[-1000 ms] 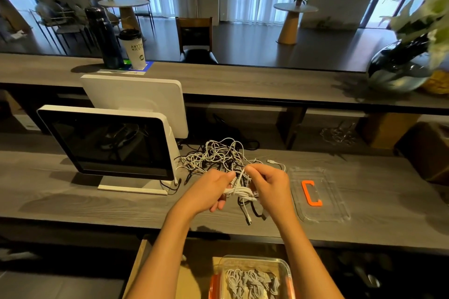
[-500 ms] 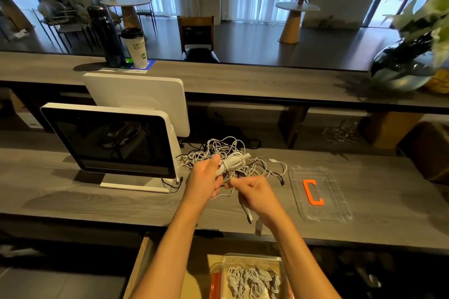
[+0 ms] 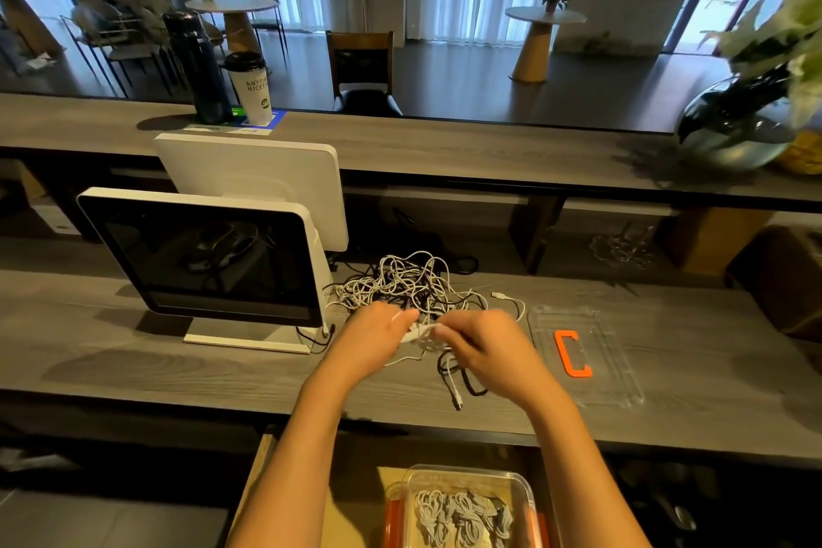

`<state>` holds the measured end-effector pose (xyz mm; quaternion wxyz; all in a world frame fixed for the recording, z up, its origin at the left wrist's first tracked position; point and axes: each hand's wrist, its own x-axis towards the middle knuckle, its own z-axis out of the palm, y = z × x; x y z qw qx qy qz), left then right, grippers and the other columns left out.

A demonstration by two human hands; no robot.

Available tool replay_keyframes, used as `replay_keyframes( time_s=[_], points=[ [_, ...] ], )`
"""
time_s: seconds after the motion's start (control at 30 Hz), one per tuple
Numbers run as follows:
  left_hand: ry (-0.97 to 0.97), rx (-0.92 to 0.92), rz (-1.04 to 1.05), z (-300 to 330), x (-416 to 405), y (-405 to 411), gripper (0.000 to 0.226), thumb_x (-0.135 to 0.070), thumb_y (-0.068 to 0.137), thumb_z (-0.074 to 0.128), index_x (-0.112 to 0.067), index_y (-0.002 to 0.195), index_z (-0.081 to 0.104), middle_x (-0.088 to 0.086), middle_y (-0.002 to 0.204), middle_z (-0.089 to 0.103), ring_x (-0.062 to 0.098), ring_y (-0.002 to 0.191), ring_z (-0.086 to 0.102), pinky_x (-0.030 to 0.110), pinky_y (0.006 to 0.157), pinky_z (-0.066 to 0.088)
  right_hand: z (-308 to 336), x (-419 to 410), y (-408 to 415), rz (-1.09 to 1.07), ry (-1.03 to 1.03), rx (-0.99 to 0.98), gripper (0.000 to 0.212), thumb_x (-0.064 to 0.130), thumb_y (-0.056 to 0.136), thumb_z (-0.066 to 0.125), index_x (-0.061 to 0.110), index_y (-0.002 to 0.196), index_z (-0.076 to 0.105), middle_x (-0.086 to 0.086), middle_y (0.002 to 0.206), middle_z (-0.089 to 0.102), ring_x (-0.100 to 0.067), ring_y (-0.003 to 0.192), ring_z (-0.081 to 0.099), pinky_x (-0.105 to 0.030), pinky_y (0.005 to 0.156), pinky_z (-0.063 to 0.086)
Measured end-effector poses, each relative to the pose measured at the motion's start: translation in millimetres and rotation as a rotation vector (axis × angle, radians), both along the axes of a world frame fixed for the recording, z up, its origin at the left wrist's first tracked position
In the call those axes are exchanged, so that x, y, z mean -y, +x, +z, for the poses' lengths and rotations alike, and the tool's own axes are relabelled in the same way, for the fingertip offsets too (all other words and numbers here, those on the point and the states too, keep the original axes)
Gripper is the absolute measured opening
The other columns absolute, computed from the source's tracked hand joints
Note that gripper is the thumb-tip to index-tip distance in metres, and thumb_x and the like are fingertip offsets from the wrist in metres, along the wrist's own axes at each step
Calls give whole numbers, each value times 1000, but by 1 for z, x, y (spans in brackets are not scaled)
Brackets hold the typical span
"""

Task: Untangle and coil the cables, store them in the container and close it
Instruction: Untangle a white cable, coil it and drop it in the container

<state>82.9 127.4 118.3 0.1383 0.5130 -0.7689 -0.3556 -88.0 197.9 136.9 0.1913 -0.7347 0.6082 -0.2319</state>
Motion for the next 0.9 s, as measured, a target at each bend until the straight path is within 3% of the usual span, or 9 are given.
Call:
replay_keyframes(
  time_s=[0.1, 0.23, 0.33, 0.43, 0.53, 0.6, 0.7, 0.8, 0.9],
  points=[
    [96, -88, -168, 16, -7, 5, 45, -40, 106, 39, -18, 68, 47, -4, 55, 48, 7, 40, 41, 24, 48, 38, 3, -3, -7, -87, -144, 203, 16, 27, 98, 60, 25, 95, 76, 12, 70, 68, -6, 65, 63, -22, 61, 50],
    [288, -260, -311, 25, -9, 11, 44, -38, 106, 42, -13, 74, 57, -3, 49, 42, 13, 39, 36, 23, 41, 34, 7, -5, -9, -117, -66, 647, 17, 9, 88, 71, 23, 85, 79, 7, 75, 75, -6, 69, 68, -19, 65, 52],
    [392, -507, -344, 24, -13, 10, 41, -38, 103, 45, -15, 74, 63, -3, 49, 41, 9, 37, 33, 20, 36, 30, 2, -3, -6, -82, -13, 843, 17, 2, 85, 70, 17, 84, 79, -3, 76, 76, -15, 69, 69, -21, 63, 53],
    [409, -761, -226, 16, -16, 4, 37, -41, 96, 46, -15, 77, 65, -7, 48, 41, 5, 35, 31, 16, 33, 25, -11, 2, 6, -73, -4, 928, 11, 17, 82, 75, 21, 73, 78, -3, 59, 64, -21, 54, 49, -23, 51, 40],
    [432, -902, 12, 5, -18, -6, 38, -38, 101, 45, -10, 87, 65, -5, 49, 38, 5, 35, 30, 16, 35, 21, -29, 9, 10, -123, -22, 868, 39, 33, 92, 67, 12, 60, 66, 3, 50, 49, -11, 50, 36, -26, 51, 29],
    [430, -932, 162, -1, -19, -13, 39, -36, 105, 42, -9, 89, 64, -4, 48, 35, 6, 35, 28, 17, 35, 19, -36, 10, 11, -124, -12, 813, 37, 31, 94, 63, 8, 65, 65, 5, 53, 46, -9, 51, 36, -28, 53, 30],
    [411, -942, 338, -5, -20, -21, 41, -33, 107, 40, -12, 81, 64, -3, 47, 31, 8, 36, 26, 19, 35, 17, -35, 9, 20, -94, 39, 844, 15, 29, 87, 61, 23, 84, 74, 11, 57, 48, -3, 53, 36, -20, 53, 32],
    [237, -777, 408, -9, -21, -27, 46, -33, 107, 40, -17, 66, 54, -6, 45, 36, 12, 41, 31, 24, 41, 24, -36, 10, 32, -245, 59, 862, 38, 48, 91, 62, 25, 63, 69, 8, 48, 41, -5, 46, 31, -19, 48, 29],
    [-29, -548, 409, -14, -21, -29, 49, -29, 106, 41, -21, 58, 45, -7, 48, 43, 14, 48, 42, 30, 49, 31, -39, 12, 39, -389, 144, 907, 46, 41, 98, 57, 8, 72, 76, 8, 44, 38, -9, 43, 28, -22, 45, 25]
  ],
)
